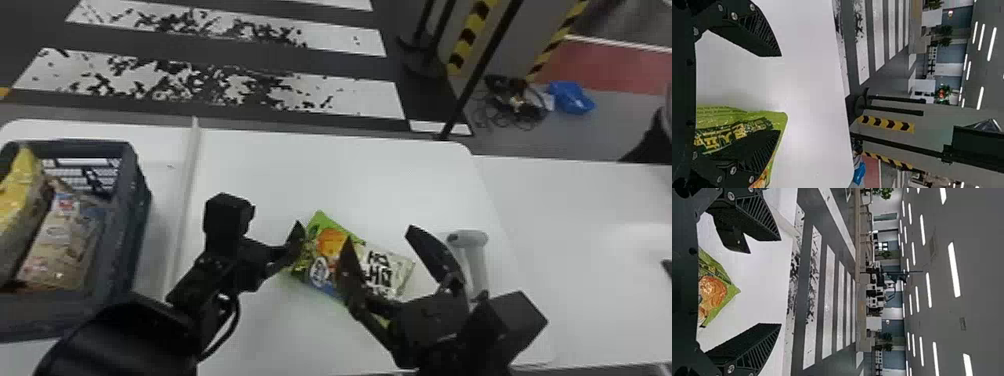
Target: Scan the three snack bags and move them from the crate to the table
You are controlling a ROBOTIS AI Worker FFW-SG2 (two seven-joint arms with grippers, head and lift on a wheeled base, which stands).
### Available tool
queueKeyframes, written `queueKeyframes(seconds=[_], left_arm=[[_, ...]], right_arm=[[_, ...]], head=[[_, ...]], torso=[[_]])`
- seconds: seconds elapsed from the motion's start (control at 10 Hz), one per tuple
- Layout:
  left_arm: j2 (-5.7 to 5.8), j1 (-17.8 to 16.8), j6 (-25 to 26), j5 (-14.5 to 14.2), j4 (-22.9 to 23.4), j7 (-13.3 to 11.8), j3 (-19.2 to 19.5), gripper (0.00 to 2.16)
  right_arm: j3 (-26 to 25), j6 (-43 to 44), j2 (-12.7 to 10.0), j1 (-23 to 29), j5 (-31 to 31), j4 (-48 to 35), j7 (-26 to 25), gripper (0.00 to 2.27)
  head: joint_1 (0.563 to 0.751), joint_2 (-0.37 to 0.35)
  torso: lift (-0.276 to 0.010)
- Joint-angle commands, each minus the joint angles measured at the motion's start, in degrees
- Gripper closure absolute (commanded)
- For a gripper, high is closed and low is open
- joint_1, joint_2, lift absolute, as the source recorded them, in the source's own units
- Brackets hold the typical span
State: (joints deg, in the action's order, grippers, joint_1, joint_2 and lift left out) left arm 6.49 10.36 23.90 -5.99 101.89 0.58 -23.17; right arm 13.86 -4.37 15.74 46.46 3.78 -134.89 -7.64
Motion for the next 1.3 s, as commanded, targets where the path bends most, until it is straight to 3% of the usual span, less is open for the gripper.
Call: queueKeyframes(seconds=[0.0,0.2,0.4,0.8,1.0,1.2], left_arm=[[0.72,3.88,-0.21,-0.17,5.86,-0.75,3.22,0.03],[3.71,10.38,-0.03,-1.31,15.62,-1.37,7.61,0.03],[5.03,18.38,-3.37,-3.07,23.88,-2.33,13.85,0.03],[4.94,29.28,-13.57,-5.88,27.48,-2.33,23.87,0.03],[5.03,31.92,-16.20,-6.58,27.83,-3.13,24.75,0.03],[5.56,32.80,-17.43,-7.64,27.83,-4.00,25.19,0.03]], right_arm=[[-0.06,-0.16,-0.01,0.03,-0.09,-0.03,-0.01,0.11],[0.03,-0.16,-0.10,-0.23,-0.09,0.24,-0.01,0.11],[0.29,-0.69,-0.10,-1.02,-0.09,1.03,-0.01,0.11],[1.70,-2.45,-0.18,-2.25,-2.55,4.37,0.08,0.09],[1.96,-6.49,-0.18,-2.69,-6.06,6.48,0.08,0.09],[3.19,-10.36,-0.89,-4.27,-11.07,10.43,-0.01,0.11]], head=[[0.695,-0.157],[0.695,-0.115],[0.695,-0.055],[0.695,0.096],[0.695,0.156],[0.695,0.161]], torso=[[-0.062],[-0.062],[-0.062],[-0.062],[-0.062],[-0.062]])
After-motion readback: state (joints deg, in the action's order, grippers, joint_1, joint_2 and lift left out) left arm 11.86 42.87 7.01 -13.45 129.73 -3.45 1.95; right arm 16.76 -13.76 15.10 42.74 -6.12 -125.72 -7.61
